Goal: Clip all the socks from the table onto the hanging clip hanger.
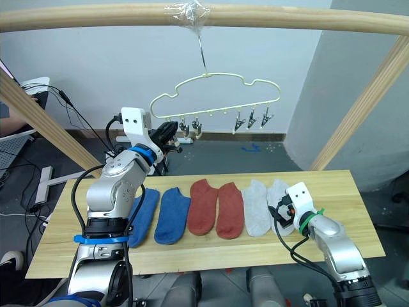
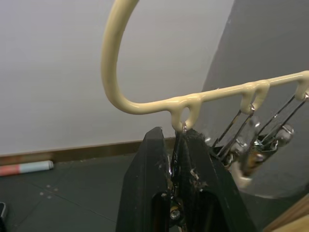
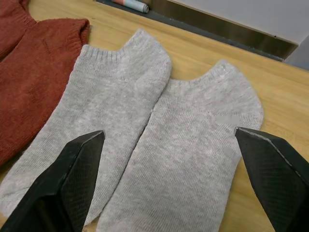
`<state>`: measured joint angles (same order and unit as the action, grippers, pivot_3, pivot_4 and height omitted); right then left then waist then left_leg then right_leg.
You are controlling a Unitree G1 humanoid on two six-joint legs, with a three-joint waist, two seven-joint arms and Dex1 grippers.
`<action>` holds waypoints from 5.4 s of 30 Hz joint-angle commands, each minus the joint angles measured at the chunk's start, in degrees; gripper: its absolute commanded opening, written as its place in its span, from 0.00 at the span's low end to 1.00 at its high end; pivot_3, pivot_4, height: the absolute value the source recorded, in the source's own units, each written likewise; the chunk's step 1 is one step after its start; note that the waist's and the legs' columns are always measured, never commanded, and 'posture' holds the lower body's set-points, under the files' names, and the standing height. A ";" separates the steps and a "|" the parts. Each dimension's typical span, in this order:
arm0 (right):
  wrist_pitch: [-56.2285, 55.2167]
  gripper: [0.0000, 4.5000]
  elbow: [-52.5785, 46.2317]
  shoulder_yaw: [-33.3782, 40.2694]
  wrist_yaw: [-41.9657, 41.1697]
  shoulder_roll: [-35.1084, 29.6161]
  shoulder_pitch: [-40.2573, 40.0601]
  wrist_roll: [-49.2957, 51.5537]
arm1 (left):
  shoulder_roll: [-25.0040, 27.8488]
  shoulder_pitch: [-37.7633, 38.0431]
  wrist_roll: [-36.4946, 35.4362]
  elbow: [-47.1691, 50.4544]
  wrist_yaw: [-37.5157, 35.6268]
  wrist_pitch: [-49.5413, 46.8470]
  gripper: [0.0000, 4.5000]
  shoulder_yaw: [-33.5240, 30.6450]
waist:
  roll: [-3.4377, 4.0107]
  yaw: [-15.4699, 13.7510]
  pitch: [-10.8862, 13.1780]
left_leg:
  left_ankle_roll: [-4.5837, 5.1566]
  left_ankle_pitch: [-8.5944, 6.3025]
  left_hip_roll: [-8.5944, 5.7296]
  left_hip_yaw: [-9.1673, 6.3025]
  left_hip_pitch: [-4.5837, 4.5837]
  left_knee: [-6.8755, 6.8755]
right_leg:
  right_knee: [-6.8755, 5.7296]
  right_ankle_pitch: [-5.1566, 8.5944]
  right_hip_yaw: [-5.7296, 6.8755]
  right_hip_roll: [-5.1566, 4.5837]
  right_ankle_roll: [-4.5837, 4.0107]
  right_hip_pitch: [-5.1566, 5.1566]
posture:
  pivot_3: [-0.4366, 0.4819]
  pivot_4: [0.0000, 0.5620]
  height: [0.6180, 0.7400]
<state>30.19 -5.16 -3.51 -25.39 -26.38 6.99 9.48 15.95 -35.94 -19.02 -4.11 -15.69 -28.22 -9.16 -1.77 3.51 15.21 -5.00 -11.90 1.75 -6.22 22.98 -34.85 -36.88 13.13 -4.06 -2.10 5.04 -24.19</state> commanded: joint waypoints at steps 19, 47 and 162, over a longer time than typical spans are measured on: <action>-8.95 0.87 30.41 2.71 1.94 6.24 12.19 -4.25 | 0.92 0.27 -0.04 2.61 -0.34 -1.99 0.00 -0.53 | 0.00 -0.21 0.09 | 0.00 0.00 -0.01 -0.02 0.00 -0.01 | 0.00 -0.02 0.01 0.00 0.03 0.05 | 0.50 0.46 1.00; -26.81 0.00 -5.66 -10.33 -5.49 0.36 4.93 -16.54 | -4.96 -4.57 -26.45 3.73 7.45 -29.58 0.00 -17.32 | -0.04 -0.31 0.10 | -0.05 0.03 -0.02 -0.09 -0.02 -0.03 | -0.04 -0.02 0.04 -0.01 0.09 0.05 | 0.56 0.44 1.00; 0.16 1.00 -17.02 2.23 -12.01 3.60 15.73 11.40 | -5.37 12.20 9.08 12.42 10.28 15.75 0.56 17.34 | -0.08 -3.11 0.12 | -0.17 0.03 -0.03 -0.05 0.12 -0.05 | 0.05 0.00 0.05 -0.05 0.00 -0.02 | 0.49 0.42 1.00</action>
<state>30.59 -19.80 -2.27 -37.40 -22.51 22.04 19.46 10.95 -22.93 -11.79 8.03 -5.75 -15.25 8.71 -1.85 0.40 15.33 -5.17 -11.88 1.72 -6.28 23.10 -34.88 -36.84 13.13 -4.00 -2.15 5.04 -24.22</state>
